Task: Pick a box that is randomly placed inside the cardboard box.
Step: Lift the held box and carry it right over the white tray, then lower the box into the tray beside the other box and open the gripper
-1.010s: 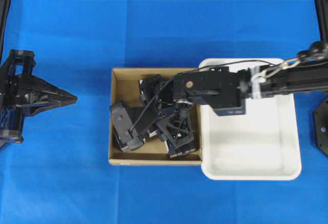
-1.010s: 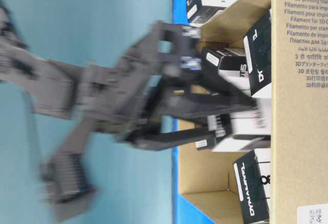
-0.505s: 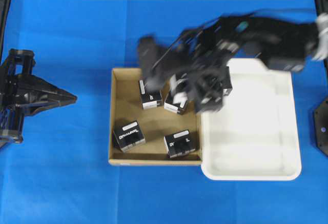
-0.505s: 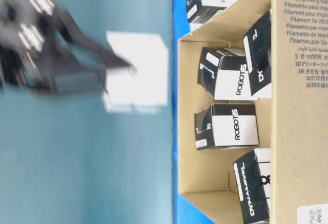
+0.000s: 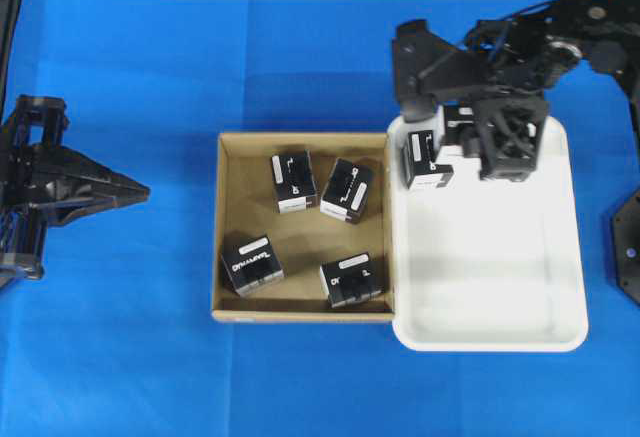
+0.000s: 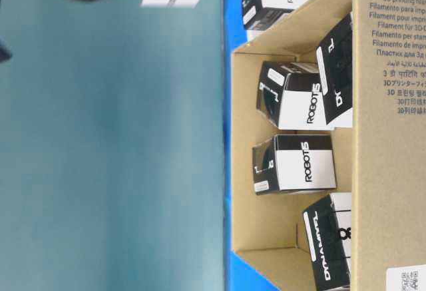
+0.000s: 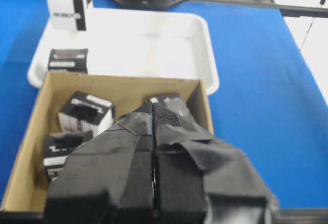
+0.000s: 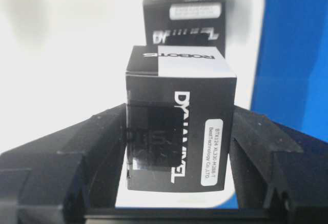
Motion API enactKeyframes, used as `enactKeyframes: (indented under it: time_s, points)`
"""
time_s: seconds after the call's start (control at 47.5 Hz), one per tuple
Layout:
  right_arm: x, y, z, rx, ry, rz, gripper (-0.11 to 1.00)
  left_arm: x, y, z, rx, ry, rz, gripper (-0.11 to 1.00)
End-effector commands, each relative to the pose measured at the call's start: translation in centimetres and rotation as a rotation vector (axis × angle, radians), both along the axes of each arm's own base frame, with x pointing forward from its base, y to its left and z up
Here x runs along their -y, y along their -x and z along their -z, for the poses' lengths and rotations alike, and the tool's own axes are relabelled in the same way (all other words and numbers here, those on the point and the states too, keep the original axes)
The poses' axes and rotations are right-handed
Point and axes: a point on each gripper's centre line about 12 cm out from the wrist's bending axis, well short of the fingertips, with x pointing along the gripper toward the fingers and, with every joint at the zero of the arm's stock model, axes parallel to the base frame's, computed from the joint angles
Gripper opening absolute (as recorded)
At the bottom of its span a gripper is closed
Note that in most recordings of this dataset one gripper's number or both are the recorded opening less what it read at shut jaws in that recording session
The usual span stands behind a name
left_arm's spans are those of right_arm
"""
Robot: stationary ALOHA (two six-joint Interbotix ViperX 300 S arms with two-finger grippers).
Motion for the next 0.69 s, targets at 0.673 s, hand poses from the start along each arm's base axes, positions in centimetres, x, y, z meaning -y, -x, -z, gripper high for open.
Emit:
enactKeyframes:
  time_s: [0.673]
  points:
    - [-0.1,3.6,7.0,0.002,0.04,-0.017,0.59,0.3,-0.3,-1.5,0.045,0.05,0.008,-0.07]
